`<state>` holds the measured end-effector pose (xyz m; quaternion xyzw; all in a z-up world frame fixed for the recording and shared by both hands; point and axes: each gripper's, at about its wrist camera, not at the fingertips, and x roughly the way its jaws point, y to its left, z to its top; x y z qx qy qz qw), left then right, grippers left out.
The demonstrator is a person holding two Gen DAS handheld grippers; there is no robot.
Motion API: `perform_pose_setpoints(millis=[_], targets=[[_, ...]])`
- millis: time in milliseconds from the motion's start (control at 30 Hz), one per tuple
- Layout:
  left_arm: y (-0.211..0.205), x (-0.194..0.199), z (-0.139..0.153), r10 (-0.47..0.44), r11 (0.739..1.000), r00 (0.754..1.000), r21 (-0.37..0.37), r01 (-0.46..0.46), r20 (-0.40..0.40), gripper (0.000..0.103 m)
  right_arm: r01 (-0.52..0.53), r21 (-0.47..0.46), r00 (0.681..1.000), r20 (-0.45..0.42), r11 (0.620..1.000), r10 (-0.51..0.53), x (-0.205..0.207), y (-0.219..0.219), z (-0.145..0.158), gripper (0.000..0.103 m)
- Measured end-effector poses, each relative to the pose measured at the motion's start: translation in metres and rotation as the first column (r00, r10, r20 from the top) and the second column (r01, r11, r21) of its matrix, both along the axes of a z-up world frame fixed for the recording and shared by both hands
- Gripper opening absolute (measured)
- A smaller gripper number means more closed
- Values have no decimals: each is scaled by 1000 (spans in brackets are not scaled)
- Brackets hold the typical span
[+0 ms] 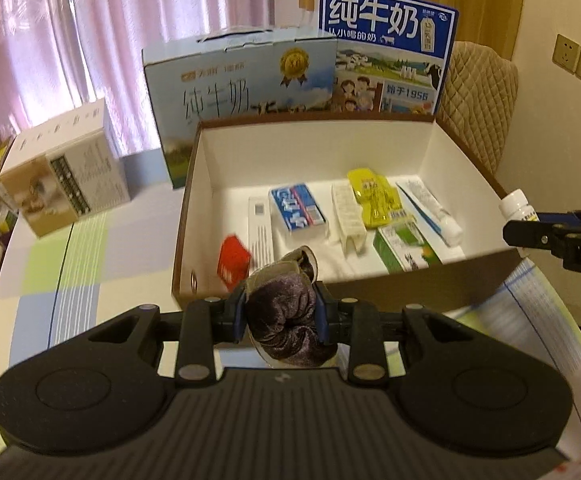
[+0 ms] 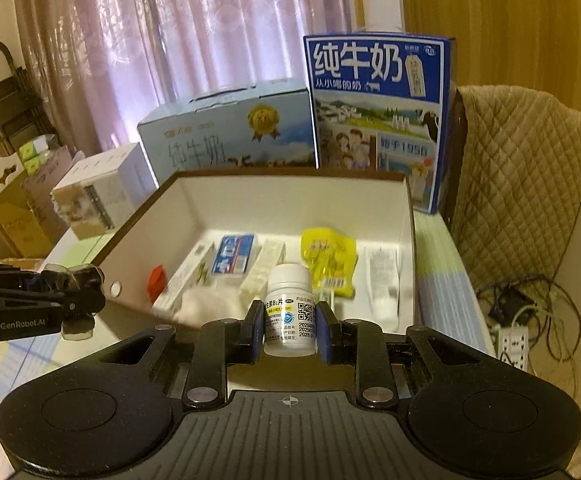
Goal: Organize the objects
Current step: 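Carry the scrunchie and white bottle with both tools over the brown box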
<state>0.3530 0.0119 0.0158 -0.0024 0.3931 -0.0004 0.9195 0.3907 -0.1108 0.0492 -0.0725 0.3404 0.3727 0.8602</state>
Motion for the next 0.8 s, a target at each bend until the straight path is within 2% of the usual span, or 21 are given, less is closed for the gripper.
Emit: perform_pose_setpoints(millis=[333,800], targets=[[2,48,-2,3,1000,1000,28,-3,8,28,1,-15,1000,8,1000,-1,39,25,-8,24],[10,117,-28,8,992,999,127,-2,-52,28,71,-97,997,-30,993,-74,106,58,-40,24]])
